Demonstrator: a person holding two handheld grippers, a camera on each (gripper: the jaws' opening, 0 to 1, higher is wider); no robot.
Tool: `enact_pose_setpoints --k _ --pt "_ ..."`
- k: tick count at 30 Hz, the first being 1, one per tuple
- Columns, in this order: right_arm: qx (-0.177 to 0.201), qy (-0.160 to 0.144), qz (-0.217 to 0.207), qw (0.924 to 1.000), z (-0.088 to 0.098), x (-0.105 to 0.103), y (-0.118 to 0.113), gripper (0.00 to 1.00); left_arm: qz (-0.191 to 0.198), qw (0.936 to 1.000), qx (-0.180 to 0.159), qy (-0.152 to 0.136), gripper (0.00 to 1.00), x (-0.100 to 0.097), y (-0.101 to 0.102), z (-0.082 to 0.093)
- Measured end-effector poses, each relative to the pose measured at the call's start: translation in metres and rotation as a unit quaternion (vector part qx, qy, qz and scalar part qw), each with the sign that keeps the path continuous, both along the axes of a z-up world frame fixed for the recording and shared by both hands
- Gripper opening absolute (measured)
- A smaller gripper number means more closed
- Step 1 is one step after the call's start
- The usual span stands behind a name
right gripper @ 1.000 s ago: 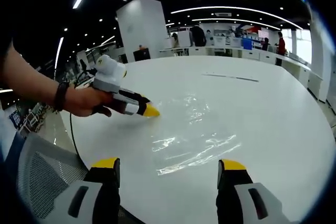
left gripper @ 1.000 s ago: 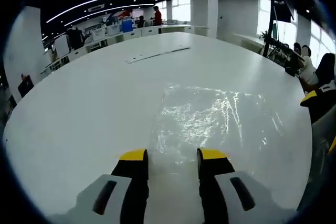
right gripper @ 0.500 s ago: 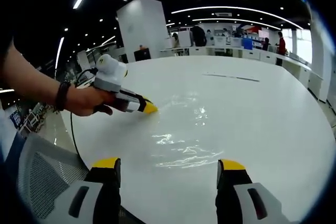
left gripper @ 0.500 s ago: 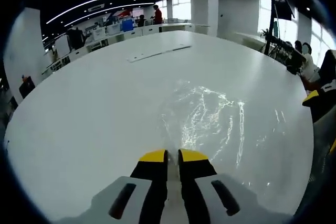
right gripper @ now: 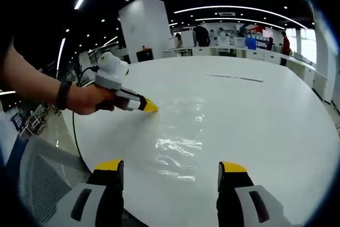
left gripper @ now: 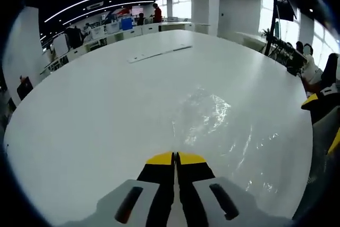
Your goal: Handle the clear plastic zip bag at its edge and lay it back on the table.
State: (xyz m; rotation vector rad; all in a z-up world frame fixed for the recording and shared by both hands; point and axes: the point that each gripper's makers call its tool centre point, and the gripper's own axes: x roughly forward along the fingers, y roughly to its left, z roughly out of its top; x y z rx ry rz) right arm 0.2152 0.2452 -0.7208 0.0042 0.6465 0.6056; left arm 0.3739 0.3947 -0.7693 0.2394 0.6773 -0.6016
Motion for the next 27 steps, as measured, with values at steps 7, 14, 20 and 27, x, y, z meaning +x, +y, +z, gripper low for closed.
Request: enact_pose_setpoints --k 7,14,20,27 --pt "0.009 0.008 -0.004 0.9999 0.000 0.000 0.001 0.68 -0.024 0.9992 0.000 -0.032 0.00 -0.007 0.002 0.028" --pt "0.030 -0.003 -0.016 0.9994 0.014 0.017 -0.002 0.66 -0.055 0.9960 0.005 -0.071 0.00 -0.008 0.001 0.053" --pt "0.034 -0.016 -0.011 0.9992 0.022 0.047 -0.002 0.63 -0.083 0.9927 0.006 -0.087 0.00 -0.018 0.001 0.071" --pt "0.015 -0.029 0.015 0.9993 0.031 0.067 0.001 0.60 -0.102 0.9889 0.017 -0.107 0.00 -0.030 0.007 0.089"
